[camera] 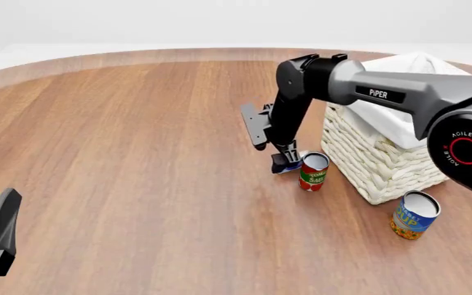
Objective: Pick up the alphabet soup and the cream cheese box, and put them in the basket.
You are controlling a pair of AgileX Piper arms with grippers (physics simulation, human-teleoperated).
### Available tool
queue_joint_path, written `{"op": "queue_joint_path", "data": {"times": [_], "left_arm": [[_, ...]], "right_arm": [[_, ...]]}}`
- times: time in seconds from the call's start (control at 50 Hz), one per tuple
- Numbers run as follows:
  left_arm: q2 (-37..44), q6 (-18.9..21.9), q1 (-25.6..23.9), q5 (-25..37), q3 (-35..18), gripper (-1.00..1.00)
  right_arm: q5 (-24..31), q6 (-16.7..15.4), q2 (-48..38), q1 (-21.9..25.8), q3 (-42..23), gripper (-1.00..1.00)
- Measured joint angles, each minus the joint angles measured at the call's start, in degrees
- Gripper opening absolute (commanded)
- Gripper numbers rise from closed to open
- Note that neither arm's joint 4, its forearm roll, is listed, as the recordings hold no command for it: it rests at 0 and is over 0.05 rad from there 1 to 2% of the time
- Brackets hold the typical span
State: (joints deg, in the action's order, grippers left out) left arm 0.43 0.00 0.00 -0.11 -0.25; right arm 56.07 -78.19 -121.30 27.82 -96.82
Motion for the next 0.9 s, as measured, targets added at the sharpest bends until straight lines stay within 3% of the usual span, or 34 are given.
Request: {"op": "queue_joint_path", "data": {"times": [0.9], "left_arm": [[0.0, 0.0, 0.0, 0.0, 0.0, 1.00]], "right_arm": [[1.5, -1.8, -3.8, -1.8, -2.1, 1.00]]}}
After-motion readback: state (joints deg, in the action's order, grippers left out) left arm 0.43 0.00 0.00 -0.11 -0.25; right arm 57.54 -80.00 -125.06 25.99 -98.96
